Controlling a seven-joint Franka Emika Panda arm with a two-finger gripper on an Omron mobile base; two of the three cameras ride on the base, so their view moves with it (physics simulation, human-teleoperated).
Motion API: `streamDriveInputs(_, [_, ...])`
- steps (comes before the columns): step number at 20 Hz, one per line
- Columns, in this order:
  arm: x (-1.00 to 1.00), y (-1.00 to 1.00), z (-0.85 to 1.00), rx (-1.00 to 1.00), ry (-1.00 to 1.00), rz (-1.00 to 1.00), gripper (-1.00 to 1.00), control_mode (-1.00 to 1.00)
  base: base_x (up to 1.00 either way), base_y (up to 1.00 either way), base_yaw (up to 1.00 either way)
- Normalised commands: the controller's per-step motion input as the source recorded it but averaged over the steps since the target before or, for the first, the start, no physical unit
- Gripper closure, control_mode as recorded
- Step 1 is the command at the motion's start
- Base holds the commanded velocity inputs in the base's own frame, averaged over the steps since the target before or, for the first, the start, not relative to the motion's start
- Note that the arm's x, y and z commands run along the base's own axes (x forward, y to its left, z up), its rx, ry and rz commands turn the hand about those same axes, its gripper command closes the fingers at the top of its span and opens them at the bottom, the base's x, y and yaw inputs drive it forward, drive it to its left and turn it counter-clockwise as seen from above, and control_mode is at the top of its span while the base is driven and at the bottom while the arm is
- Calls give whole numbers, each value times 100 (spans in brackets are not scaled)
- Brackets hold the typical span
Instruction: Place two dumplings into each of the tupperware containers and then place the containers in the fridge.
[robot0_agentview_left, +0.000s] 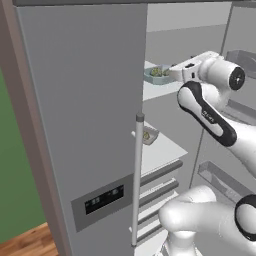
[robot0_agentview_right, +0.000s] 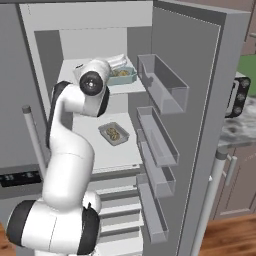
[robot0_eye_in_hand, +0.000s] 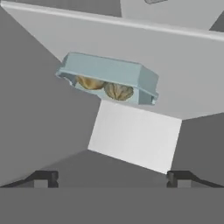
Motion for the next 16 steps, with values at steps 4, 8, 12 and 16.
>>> streamDriveInputs(4, [-100, 22, 1, -6, -29, -29, -100, -100, 0, 0, 0])
streamDriveInputs(8, [-100, 34, 0, -17, -10, -25, -100, -100, 0, 0, 0])
streamDriveInputs(12, [-100, 11, 4, -16, 0, -20, -100, -100, 0, 0, 0])
streamDriveInputs(16, [-100, 0, 1, -12, 0, -8, -100, -100, 0, 0, 0])
